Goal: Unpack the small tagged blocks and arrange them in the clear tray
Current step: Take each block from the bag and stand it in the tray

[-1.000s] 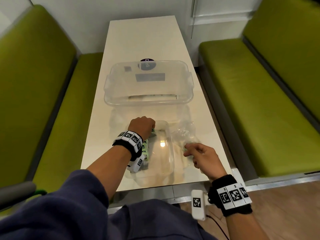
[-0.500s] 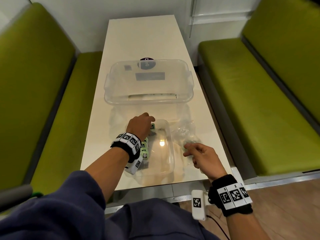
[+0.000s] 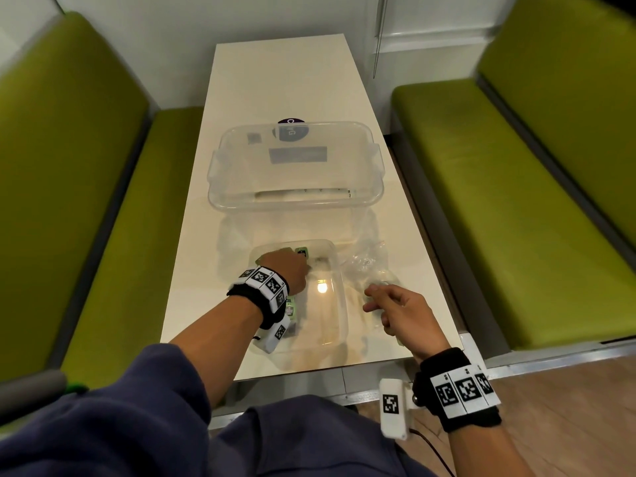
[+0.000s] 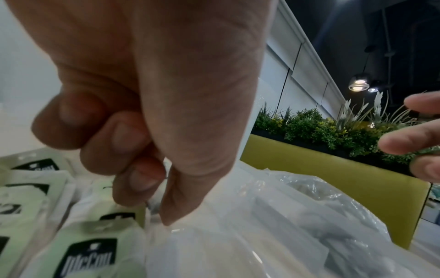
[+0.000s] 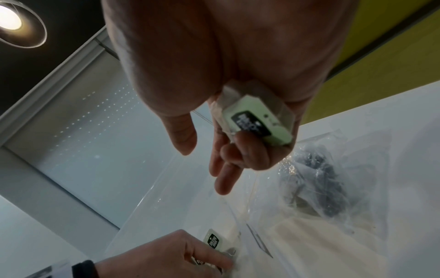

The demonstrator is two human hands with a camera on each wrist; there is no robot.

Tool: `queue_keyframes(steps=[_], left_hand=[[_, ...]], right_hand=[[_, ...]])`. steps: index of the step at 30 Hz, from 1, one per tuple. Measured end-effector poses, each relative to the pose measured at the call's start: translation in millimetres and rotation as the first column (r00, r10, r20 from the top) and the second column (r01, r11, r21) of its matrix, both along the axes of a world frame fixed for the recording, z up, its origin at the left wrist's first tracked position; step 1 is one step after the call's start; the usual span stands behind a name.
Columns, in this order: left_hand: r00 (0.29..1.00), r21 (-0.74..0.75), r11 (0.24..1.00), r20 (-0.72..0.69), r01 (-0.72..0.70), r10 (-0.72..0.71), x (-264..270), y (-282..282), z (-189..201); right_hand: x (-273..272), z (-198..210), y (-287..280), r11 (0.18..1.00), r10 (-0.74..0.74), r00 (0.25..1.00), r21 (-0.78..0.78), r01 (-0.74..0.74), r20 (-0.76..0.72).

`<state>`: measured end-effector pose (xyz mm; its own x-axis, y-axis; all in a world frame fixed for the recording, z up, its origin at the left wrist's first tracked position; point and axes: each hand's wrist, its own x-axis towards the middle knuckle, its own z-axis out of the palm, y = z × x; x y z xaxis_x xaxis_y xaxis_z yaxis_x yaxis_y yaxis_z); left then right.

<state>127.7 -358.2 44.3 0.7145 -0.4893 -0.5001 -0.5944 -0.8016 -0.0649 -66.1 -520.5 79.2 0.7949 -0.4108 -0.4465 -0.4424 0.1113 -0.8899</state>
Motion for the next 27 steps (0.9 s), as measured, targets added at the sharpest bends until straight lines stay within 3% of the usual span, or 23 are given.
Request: queue_keyframes(steps=[4,8,10,12,15,18,22,25,27], left_hand=[[0.998,-0.008,0.998,0.007,0.056,-0.056,-1,6,-1],[0.999,-0.116,0.993,0.045,-0.002,0.007,-1,10,5],[0.997,-0.164,0.986,0.058,-0.037,0.047,-3,11,12],[0.996,-0.268,0.960,0.023,-0.075,0.085,-8,11,23],[0.983,-0.522,0.835,-0.153,-0.171,0.106,-25,7,47],[0.923,-0.645,0.712,-0.383,-0.278,0.013,-48,1,73],[0.771,-0.628,0.662,-0.626,-0.408,-0.118,-65,3,82],[0.699,-0.590,0.636,-0.707,-0.498,-0.108,-71,4,77],[0.706,-0.609,0.590,-0.703,-0.530,-0.091,-72,6,73]], right_hand=[[0,-1,-2,1.000,0.001,1.000,0.000,-0.001,0.000],[2,2,-3,0.998,-0.004,1.000,0.058,0.004,-0.014],[5,4,-3,0.959,-0.045,0.999,0.281,0.039,0.016],[7,7,-6,0.845,-0.114,0.991,0.532,0.060,0.068],[10,14,-8,0.739,-0.177,0.977,0.671,0.050,0.121],[15,14,-5,0.811,-0.172,0.974,0.582,0.056,0.146],[20,12,1,0.893,-0.135,0.975,0.448,0.042,0.176],[19,13,4,0.894,-0.123,0.972,0.447,0.022,0.199],[19,14,7,0.892,-0.114,0.969,0.451,0.004,0.217]])
